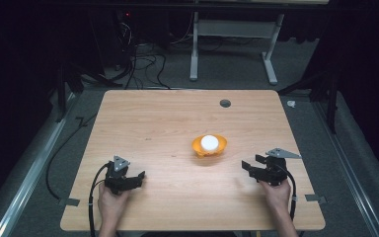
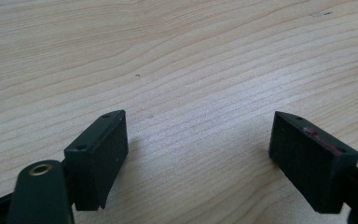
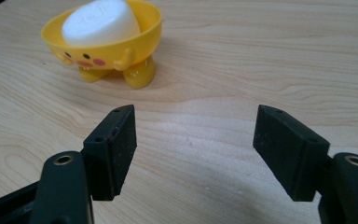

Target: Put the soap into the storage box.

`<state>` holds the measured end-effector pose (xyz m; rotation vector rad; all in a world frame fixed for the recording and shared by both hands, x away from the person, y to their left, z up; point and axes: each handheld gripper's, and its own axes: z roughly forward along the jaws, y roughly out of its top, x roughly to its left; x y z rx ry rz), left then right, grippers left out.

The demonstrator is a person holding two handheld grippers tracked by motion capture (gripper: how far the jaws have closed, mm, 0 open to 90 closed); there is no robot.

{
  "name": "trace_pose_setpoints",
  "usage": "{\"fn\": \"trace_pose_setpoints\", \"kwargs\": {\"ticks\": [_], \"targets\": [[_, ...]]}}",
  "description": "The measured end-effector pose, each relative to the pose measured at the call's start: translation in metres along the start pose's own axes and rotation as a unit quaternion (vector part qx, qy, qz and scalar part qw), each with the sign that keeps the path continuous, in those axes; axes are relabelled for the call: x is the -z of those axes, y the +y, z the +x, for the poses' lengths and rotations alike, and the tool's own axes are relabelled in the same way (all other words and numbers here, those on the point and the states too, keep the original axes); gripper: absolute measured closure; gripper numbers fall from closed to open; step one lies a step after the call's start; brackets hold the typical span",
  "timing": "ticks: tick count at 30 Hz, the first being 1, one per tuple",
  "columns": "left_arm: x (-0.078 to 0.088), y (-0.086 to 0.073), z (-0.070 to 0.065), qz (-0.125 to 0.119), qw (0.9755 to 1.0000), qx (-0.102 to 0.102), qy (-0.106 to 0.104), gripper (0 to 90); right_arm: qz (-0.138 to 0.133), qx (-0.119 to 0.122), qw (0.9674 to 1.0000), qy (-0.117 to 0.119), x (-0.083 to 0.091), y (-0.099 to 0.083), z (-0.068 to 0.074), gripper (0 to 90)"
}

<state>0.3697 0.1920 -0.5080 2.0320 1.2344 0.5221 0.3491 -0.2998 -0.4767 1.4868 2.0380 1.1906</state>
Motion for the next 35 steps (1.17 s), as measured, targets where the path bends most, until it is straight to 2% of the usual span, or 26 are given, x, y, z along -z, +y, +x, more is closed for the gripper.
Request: {"fn": "trace_pose_setpoints", "kwargs": {"ticks": [4,12,14,15,16,21,26,35], "targets": [[0.000,0.000,0.000,0.000,1.0000,0.000,0.000,20.1,0.016,0.010,0.9998,-0.009,-0.007,-0.006,0.004,31.0],[0.000,0.000,0.000,0.000,1.0000,0.000,0.000,20.2,0.028,0.019,0.9992,-0.020,-0.013,-0.011,0.008,31.0],[0.000,0.000,0.000,0.000,1.0000,0.000,0.000,20.2,0.036,0.036,0.9982,-0.033,-0.015,-0.013,0.011,31.0],[0.000,0.000,0.000,0.000,1.0000,0.000,0.000,20.2,0.036,0.036,0.9982,-0.033,-0.015,-0.013,0.011,31.0],[0.000,0.000,0.000,0.000,1.0000,0.000,0.000,20.2,0.043,0.050,0.9970,-0.041,-0.017,-0.013,0.015,30.9],[0.000,0.000,0.000,0.000,1.0000,0.000,0.000,20.2,0.050,0.057,0.9960,-0.047,-0.020,-0.014,0.018,30.7],[0.000,0.000,0.000,0.000,1.0000,0.000,0.000,20.2,0.065,0.081,0.9928,-0.061,-0.026,-0.018,0.021,28.4],[0.000,0.000,0.000,0.000,1.0000,0.000,0.000,20.2,0.067,0.080,0.9927,-0.061,-0.027,-0.017,0.021,27.9]]}}
